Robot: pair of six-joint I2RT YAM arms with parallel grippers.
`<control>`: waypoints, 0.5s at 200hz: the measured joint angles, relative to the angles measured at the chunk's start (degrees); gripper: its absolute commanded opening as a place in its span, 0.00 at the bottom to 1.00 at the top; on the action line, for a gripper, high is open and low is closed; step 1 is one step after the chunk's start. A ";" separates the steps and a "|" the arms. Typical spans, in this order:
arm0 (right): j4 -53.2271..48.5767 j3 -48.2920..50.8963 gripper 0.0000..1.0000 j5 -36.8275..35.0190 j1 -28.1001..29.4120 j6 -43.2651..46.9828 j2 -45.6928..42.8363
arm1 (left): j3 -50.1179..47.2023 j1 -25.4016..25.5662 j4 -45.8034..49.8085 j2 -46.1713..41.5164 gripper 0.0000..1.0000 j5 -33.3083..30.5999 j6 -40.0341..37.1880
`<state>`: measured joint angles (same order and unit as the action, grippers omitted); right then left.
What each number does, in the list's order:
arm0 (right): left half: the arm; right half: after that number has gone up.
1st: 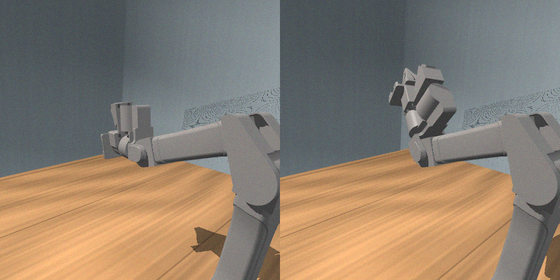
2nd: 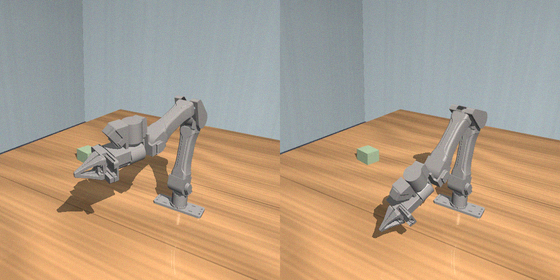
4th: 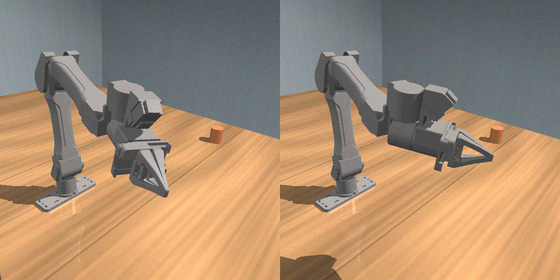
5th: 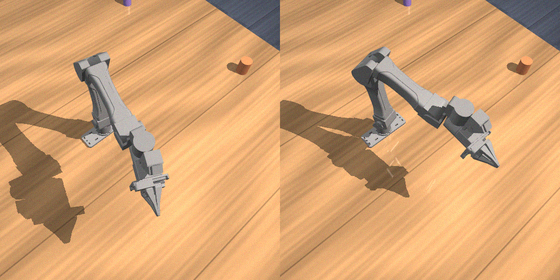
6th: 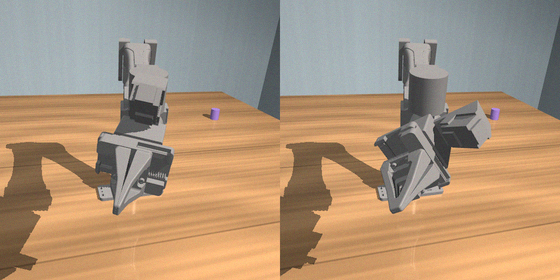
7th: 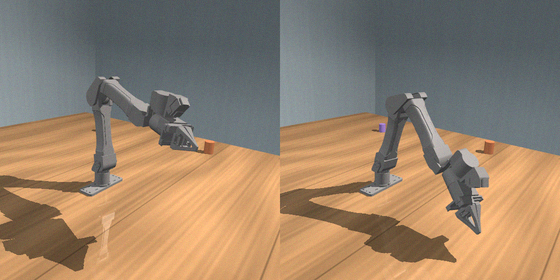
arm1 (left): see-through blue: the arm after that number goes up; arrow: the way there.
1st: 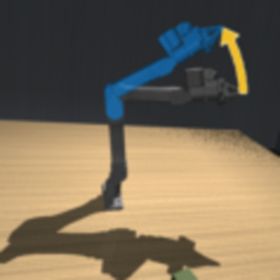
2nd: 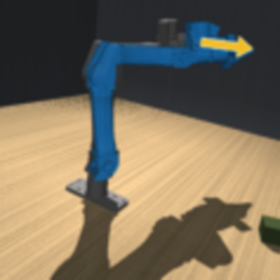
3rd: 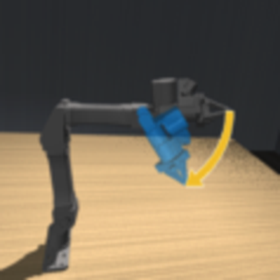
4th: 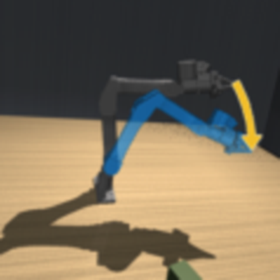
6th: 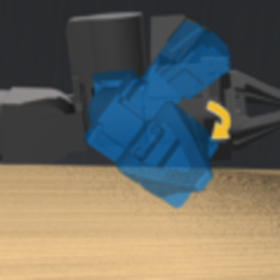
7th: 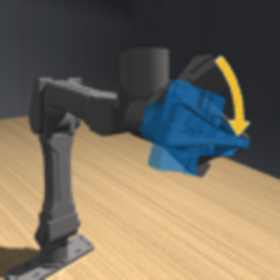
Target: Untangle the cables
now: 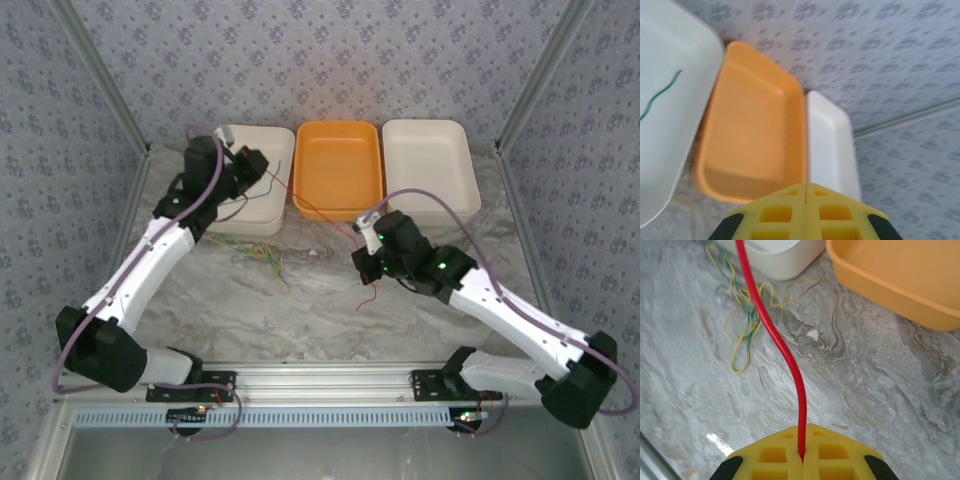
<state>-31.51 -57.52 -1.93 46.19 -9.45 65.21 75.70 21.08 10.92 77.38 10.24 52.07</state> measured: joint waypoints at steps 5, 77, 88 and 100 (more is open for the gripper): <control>-0.17 -0.94 0.00 -1.46 1.14 1.18 1.92 | 1.16 -0.66 0.15 0.02 0.00 1.64 0.04; -4.61 -11.58 0.00 -16.59 9.01 8.35 17.44 | 9.88 -4.74 2.47 3.50 0.00 14.93 3.08; -5.33 -12.55 0.00 -17.68 9.73 8.85 18.67 | 10.03 -4.79 2.45 3.61 0.00 15.67 3.54; -6.56 -13.75 0.00 -19.17 10.71 9.20 20.17 | 10.05 -4.87 2.45 3.61 0.00 16.39 4.04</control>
<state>-38.06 -71.26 -21.10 56.90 -0.25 85.38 85.76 16.21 13.37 80.99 26.63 56.12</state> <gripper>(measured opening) 0.060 0.067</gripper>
